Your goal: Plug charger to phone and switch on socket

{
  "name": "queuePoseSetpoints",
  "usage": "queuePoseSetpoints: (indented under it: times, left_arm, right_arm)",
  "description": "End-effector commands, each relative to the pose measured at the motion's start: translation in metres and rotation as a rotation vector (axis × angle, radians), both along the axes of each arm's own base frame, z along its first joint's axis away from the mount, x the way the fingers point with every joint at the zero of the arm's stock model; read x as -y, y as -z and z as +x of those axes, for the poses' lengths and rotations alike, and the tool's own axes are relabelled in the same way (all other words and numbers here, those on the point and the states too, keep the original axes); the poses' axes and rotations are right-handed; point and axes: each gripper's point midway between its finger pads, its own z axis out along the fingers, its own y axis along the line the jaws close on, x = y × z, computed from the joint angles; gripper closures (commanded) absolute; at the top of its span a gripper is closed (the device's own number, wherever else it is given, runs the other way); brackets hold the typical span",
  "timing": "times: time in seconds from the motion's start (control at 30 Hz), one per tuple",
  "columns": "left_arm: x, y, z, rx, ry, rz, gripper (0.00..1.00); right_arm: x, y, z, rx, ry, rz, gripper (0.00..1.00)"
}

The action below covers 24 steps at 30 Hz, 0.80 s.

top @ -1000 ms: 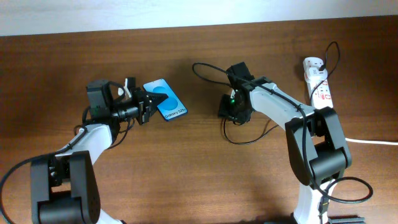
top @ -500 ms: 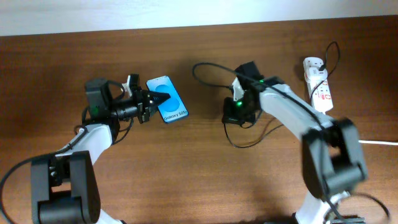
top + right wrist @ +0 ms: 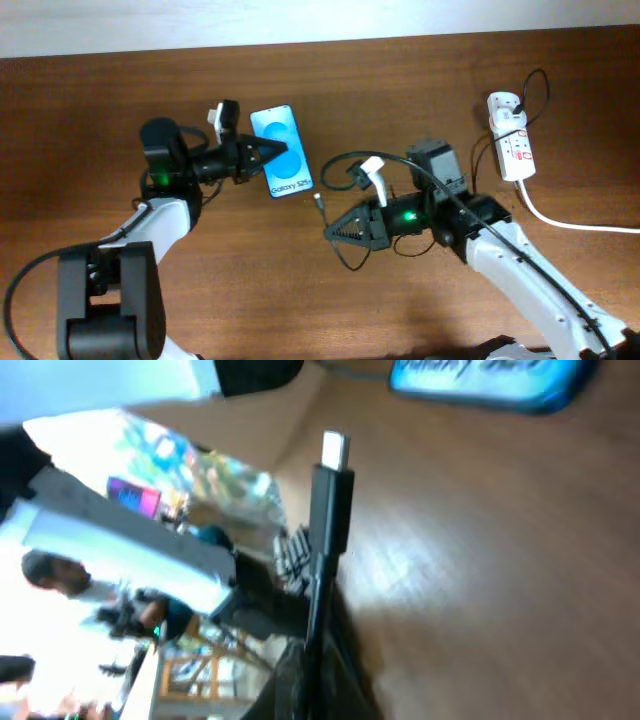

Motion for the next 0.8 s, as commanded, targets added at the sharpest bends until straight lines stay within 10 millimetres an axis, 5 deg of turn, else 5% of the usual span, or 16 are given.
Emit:
queuePoseSetpoints:
  times: [0.0, 0.17, 0.37, 0.77]
  left_arm:
    - [0.005, -0.018, 0.001, 0.03, 0.013, -0.022, 1.0]
    - [0.004, -0.021, 0.006, -0.046, -0.016, -0.04, 1.0]
    - [0.004, -0.02, 0.008, -0.1, -0.03, -0.051, 1.0]
    - [0.004, -0.02, 0.005, -0.129, -0.015, -0.057, 1.0]
  right_arm:
    - [-0.016, -0.009, -0.006, -0.132, 0.008, 0.026, 0.96]
    - [-0.021, 0.006, 0.008, -0.247, 0.15, -0.06, 0.96]
    - [-0.028, -0.004, 0.014, -0.244, 0.164, -0.023, 0.96]
    - [-0.036, 0.022, 0.02, -0.266, 0.201, -0.09, 0.96]
